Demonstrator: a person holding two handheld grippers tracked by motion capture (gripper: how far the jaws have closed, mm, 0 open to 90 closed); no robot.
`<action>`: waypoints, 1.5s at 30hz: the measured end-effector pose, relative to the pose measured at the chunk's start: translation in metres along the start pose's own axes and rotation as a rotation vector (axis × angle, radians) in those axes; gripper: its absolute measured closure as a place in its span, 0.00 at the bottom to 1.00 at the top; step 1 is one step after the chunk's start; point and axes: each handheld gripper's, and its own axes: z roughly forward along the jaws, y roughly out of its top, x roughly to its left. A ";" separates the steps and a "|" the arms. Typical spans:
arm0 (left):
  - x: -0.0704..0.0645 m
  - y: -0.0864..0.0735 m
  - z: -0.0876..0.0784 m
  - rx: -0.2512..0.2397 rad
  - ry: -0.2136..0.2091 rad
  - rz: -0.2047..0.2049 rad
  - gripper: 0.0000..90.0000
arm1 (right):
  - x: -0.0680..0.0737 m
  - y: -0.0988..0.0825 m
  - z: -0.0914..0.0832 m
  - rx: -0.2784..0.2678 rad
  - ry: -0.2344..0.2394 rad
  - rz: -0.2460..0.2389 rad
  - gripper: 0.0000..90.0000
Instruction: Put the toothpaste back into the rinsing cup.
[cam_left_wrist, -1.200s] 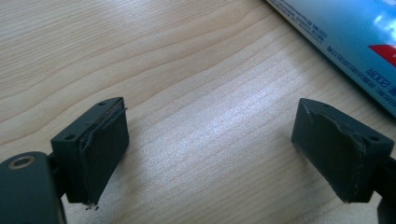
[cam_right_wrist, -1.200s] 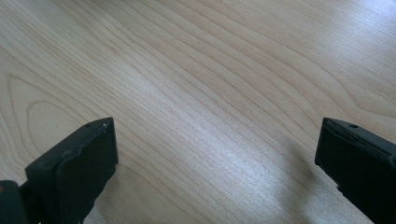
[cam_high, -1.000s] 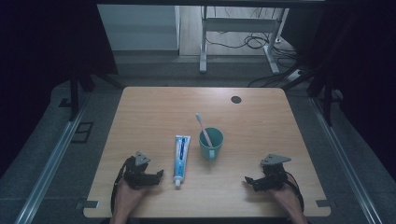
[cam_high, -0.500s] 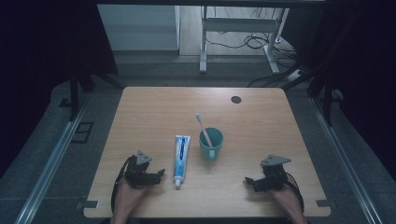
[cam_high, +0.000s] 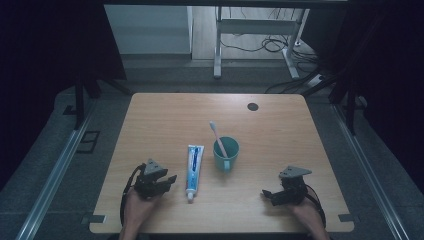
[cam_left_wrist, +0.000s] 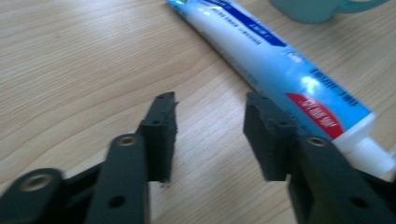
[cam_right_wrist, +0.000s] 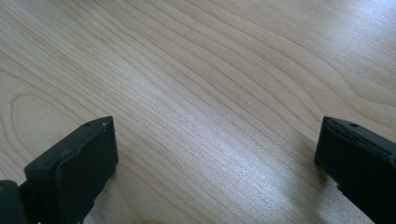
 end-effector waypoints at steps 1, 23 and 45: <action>-0.001 0.002 0.002 0.009 -0.003 -0.001 0.72 | 0.000 0.000 0.000 0.000 0.000 0.000 0.00; -0.046 0.047 0.021 0.063 -0.136 0.130 1.00 | 0.000 0.000 0.000 -0.003 -0.009 0.005 0.00; -0.059 0.045 0.038 0.173 -0.126 0.137 1.00 | 0.000 0.000 0.000 -0.004 -0.010 0.009 0.00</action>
